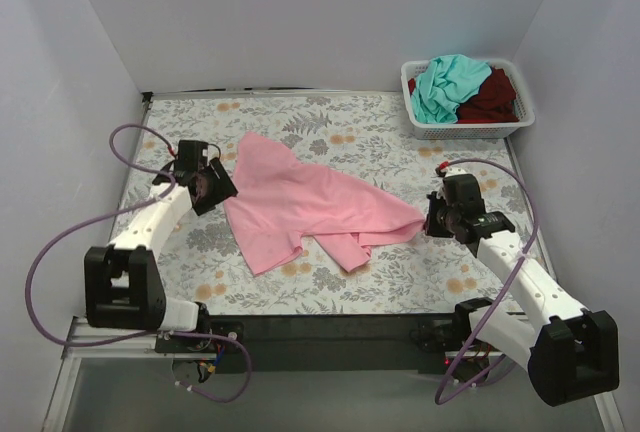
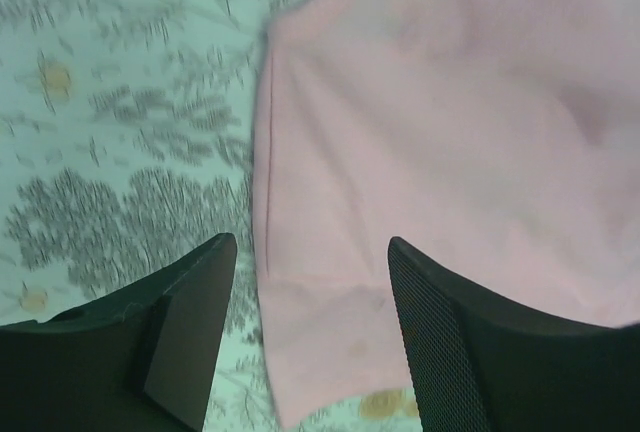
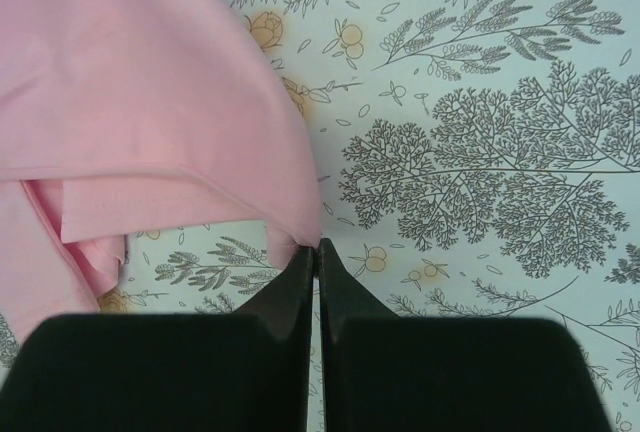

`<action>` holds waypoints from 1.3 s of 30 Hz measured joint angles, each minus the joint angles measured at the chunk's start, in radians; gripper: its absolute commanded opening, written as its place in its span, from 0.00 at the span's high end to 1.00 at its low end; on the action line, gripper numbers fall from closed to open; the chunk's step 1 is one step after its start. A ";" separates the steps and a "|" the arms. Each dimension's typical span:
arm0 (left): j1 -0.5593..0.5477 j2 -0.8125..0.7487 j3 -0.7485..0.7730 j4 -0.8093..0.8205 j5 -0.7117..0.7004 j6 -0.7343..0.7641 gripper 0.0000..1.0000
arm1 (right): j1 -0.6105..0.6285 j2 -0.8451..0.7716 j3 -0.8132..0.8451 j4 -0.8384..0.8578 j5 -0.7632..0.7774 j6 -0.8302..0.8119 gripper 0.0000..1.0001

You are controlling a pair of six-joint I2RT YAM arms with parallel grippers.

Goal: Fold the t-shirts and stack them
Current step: Flatten the tshirt out

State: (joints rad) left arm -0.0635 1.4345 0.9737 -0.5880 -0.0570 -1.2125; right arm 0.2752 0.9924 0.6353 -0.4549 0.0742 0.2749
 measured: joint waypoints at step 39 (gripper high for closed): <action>-0.360 -0.155 -0.342 -0.207 0.023 -0.347 0.70 | 0.002 -0.017 -0.116 0.107 -0.097 -0.015 0.99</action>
State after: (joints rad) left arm -0.4232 1.2793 0.6319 -0.7952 -0.0338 -1.5597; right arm 0.2775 0.9752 0.5198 -0.3477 -0.0227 0.2600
